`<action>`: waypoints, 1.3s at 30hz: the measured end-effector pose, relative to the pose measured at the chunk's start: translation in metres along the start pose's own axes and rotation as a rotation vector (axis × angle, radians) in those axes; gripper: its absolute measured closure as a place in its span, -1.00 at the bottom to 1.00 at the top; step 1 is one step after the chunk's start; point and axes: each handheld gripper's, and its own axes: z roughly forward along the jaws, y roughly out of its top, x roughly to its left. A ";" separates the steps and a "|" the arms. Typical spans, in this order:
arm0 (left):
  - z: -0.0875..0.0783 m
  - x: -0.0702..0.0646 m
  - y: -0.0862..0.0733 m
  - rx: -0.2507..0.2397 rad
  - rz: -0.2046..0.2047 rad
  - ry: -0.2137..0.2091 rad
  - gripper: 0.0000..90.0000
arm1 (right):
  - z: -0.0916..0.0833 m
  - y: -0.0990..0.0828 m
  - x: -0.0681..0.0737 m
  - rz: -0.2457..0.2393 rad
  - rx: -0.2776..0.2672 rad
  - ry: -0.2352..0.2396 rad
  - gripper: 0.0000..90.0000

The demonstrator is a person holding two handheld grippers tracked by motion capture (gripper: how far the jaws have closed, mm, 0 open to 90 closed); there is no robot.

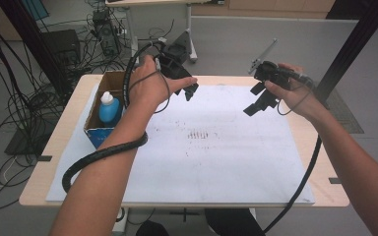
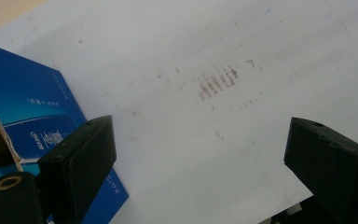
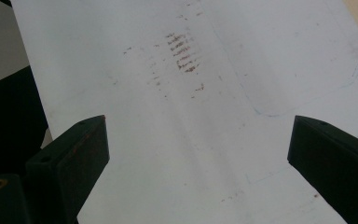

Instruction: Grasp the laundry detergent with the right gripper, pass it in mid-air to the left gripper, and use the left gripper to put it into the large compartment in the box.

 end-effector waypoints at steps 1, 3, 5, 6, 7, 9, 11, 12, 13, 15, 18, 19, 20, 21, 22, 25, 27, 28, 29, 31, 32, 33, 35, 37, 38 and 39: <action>0.000 0.000 0.000 0.002 0.001 -0.001 -0.79 | 0.000 0.000 0.000 -0.001 -0.001 0.000 -0.88; 0.001 -0.001 0.000 0.006 0.006 0.002 -0.79 | -0.001 0.000 0.000 -0.001 -0.001 -0.001 -0.88; 0.001 -0.002 0.001 0.006 0.008 0.001 -0.79 | -0.002 0.000 0.000 0.000 -0.002 -0.002 -0.88; 0.001 -0.002 0.001 0.004 0.008 0.002 -0.79 | -0.002 -0.001 0.000 -0.002 -0.002 -0.002 -0.88; 0.000 -0.002 0.001 0.003 0.008 0.000 -0.79 | -0.002 -0.001 0.000 -0.001 -0.002 -0.001 -0.88; 0.000 -0.002 0.001 0.005 0.008 0.001 -0.79 | -0.002 -0.001 0.000 0.001 -0.001 -0.003 -0.88; 0.000 -0.002 0.001 -0.001 0.006 -0.001 -0.79 | -0.002 -0.001 0.000 -0.001 -0.001 -0.001 -0.88; 0.001 -0.002 0.001 0.001 0.007 -0.003 -0.79 | -0.002 -0.001 0.000 -0.003 0.001 -0.001 -0.88; 0.001 -0.002 0.001 0.002 0.006 -0.004 -0.79 | -0.002 0.000 0.000 -0.003 0.001 -0.001 -0.88; 0.001 -0.002 0.001 0.005 0.009 -0.003 -0.79 | -0.002 0.000 0.000 -0.004 0.002 -0.001 -0.88; 0.001 -0.002 0.001 0.002 0.008 -0.007 -0.79 | -0.002 0.001 0.001 -0.007 0.002 -0.002 -0.88; 0.001 -0.001 0.001 0.000 0.005 -0.007 -0.80 | -0.002 0.001 0.001 -0.010 0.004 -0.002 -0.88; 0.000 -0.001 0.001 -0.001 0.005 -0.007 -0.79 | -0.002 0.002 0.002 -0.002 0.003 -0.001 -0.88; 0.000 -0.001 0.001 -0.004 0.005 -0.007 -0.79 | -0.002 0.002 0.001 -0.008 0.005 -0.003 -0.88; 0.000 -0.001 0.001 -0.006 0.004 -0.008 -0.79 | -0.002 0.002 0.001 -0.008 0.006 -0.003 -0.88; 0.000 -0.001 0.000 -0.003 0.005 -0.007 -0.79 | -0.002 0.002 0.002 -0.009 0.008 -0.002 -0.88; 0.000 -0.001 0.000 -0.003 0.006 -0.009 -0.79 | -0.002 0.002 0.002 -0.013 0.009 -0.001 -0.88; 0.000 -0.001 0.000 -0.003 0.006 -0.011 -0.79 | -0.002 0.003 0.002 -0.012 0.008 -0.002 -0.88; 0.001 -0.001 0.000 -0.003 0.006 -0.011 -0.79 | -0.002 0.003 0.002 -0.014 0.011 -0.002 -0.88; 0.001 -0.001 0.001 -0.004 0.005 -0.012 -0.79 | -0.001 0.002 0.001 -0.012 0.012 0.000 -0.88; 0.002 -0.001 0.001 -0.003 0.006 -0.012 -0.79 | -0.002 0.002 0.001 -0.012 0.013 0.000 -0.88; 0.002 -0.001 0.001 -0.002 0.007 -0.011 -0.79 | -0.002 0.002 0.001 -0.010 0.012 -0.002 -0.88; 0.002 -0.001 0.002 -0.002 0.008 -0.011 -0.79 | -0.002 0.002 0.001 -0.011 0.011 -0.001 -0.88; 0.002 -0.002 0.002 -0.003 0.007 -0.012 -0.79 | -0.002 0.001 0.001 -0.010 0.012 -0.001 -0.88; 0.002 -0.002 0.003 -0.002 0.012 -0.013 -0.79 | -0.002 0.001 0.001 -0.009 0.010 0.000 -0.88; 0.002 -0.002 0.003 -0.004 0.010 -0.013 -0.79 | -0.003 0.001 0.000 -0.010 0.011 0.000 -0.88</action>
